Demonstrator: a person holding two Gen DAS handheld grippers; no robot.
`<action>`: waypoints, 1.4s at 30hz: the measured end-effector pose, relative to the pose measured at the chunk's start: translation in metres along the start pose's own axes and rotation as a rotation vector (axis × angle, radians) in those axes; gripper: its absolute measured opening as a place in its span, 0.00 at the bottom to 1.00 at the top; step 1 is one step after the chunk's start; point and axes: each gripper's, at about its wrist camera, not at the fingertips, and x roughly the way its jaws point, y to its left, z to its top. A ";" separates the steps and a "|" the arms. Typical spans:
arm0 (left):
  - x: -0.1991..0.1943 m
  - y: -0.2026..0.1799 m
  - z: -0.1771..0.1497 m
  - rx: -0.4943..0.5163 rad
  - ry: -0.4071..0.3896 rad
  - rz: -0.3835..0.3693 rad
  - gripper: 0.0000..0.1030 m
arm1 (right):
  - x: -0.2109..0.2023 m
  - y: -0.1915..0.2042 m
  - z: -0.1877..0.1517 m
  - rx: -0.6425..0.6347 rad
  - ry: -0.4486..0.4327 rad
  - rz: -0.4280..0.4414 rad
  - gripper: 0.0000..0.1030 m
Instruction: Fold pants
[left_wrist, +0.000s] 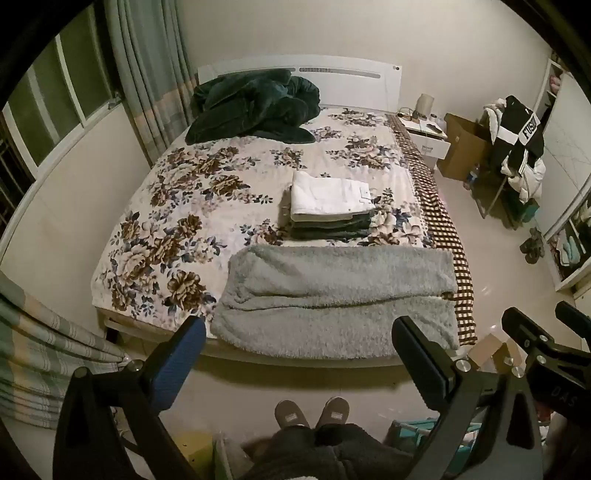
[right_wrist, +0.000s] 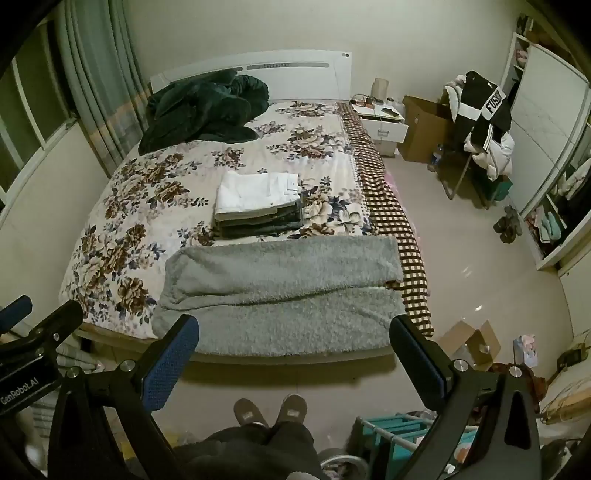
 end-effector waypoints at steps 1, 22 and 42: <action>0.000 0.000 0.000 0.003 -0.004 0.008 1.00 | 0.000 0.000 0.000 -0.001 0.003 0.000 1.00; 0.000 0.000 0.000 0.000 -0.004 -0.001 1.00 | -0.005 0.013 -0.008 -0.005 0.005 0.009 1.00; -0.001 -0.008 0.005 0.000 -0.011 -0.004 1.00 | -0.004 0.017 -0.013 -0.007 0.006 0.014 1.00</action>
